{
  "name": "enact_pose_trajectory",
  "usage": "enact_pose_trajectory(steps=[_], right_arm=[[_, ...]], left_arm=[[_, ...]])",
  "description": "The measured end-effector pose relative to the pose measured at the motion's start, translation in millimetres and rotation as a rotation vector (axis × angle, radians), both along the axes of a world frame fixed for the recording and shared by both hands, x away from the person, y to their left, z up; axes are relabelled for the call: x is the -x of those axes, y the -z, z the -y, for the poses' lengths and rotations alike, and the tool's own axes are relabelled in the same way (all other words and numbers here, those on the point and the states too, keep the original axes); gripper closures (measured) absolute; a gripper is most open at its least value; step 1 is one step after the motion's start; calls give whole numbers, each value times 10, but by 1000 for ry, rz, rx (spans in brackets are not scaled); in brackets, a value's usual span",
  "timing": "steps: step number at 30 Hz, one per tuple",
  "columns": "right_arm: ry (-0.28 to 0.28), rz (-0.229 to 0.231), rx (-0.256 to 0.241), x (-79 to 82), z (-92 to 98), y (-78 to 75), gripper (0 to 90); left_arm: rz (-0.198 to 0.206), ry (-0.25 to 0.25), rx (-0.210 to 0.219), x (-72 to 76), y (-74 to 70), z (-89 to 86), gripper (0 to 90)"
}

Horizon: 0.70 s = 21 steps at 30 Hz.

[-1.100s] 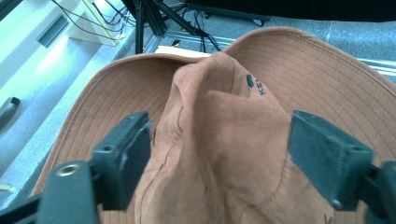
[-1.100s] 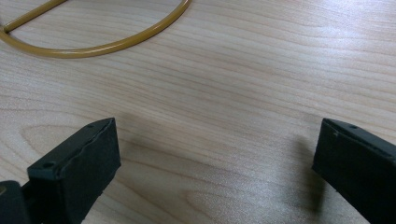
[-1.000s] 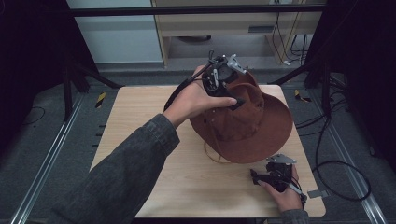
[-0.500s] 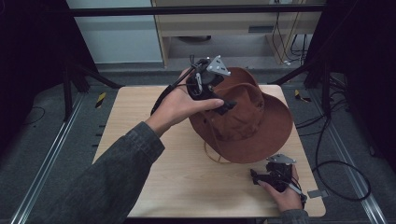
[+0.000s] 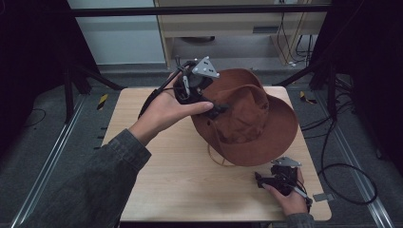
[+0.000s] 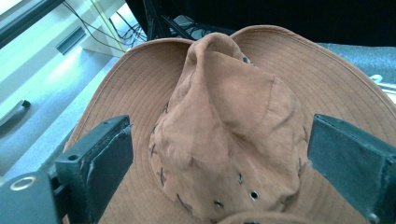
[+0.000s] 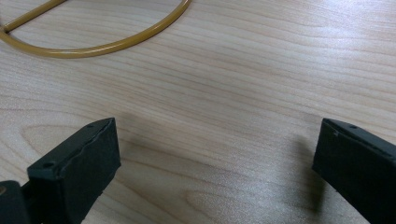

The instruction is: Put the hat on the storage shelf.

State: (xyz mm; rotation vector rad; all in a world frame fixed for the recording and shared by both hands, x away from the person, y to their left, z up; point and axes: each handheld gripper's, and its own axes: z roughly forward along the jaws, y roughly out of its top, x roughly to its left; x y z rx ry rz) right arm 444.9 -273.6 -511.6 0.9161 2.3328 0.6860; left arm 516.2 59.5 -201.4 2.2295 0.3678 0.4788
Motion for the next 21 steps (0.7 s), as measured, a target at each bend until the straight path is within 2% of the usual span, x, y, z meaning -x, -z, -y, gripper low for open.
enact_pose_trajectory(steps=[3,9,10,13,14,16,21], right_arm=[[0,0,0,1,-1,0,7],[0,0,0,1,0,0,7],[-16,9,15,-15,18,-11,8],[-15,8,12,-14,17,-12,8],[-4,-6,-11,4,1,-4,8],[-14,9,11,-12,15,-10,8],[-5,-4,-5,5,1,-3,7]], left_arm=[[4,2,-3,28,1,-37,61],[7,-2,19,115,20,-162,55],[7,-3,24,125,23,-183,55],[34,-15,46,185,24,-289,66],[33,-18,53,196,26,-315,65],[34,-25,59,224,32,-386,62],[28,-40,65,278,80,-593,49]])
